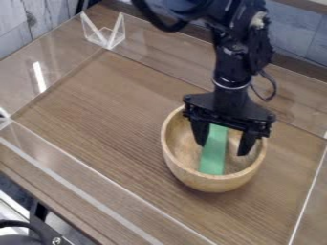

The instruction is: Move green stick from inside the wooden bowl to the table next to it

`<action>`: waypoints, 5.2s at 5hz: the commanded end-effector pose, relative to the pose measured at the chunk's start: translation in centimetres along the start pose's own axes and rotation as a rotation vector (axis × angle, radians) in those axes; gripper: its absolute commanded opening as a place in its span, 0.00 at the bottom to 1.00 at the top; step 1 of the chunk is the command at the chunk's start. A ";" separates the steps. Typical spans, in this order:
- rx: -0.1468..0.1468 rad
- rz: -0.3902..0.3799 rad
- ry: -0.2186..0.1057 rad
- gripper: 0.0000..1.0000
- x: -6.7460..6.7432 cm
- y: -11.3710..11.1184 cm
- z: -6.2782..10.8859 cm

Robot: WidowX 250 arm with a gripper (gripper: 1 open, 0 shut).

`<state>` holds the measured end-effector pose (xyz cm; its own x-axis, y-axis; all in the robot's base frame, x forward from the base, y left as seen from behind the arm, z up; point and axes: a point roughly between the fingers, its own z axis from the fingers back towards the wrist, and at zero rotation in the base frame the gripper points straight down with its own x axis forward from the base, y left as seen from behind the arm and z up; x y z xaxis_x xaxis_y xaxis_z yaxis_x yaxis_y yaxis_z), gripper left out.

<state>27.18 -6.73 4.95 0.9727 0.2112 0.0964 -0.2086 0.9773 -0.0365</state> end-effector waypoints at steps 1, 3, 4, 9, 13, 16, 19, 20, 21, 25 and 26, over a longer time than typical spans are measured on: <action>-0.003 -0.010 -0.019 1.00 0.4 1.0 -0.4; -0.025 -0.095 -0.032 1.00 0.8 1.9 -0.5; -0.033 -0.168 -0.039 1.00 1.1 1.8 0.0; -0.030 -0.049 -0.067 1.00 0.9 0.8 -0.7; -0.064 -0.038 -0.118 0.00 1.5 2.8 2.6; -0.101 0.026 -0.230 0.00 5.2 5.8 10.3; -0.088 -0.125 -0.258 0.00 8.2 10.7 10.5; -0.105 -0.217 -0.258 0.00 9.0 10.2 10.2; -0.104 -0.236 -0.256 0.00 9.0 10.0 9.8; -0.096 -0.308 -0.257 0.00 9.6 11.7 9.2; -0.096 -0.321 -0.254 0.00 9.0 10.5 8.2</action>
<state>32.76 5.24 11.90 0.9448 -0.0985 0.3124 0.1289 0.9886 -0.0783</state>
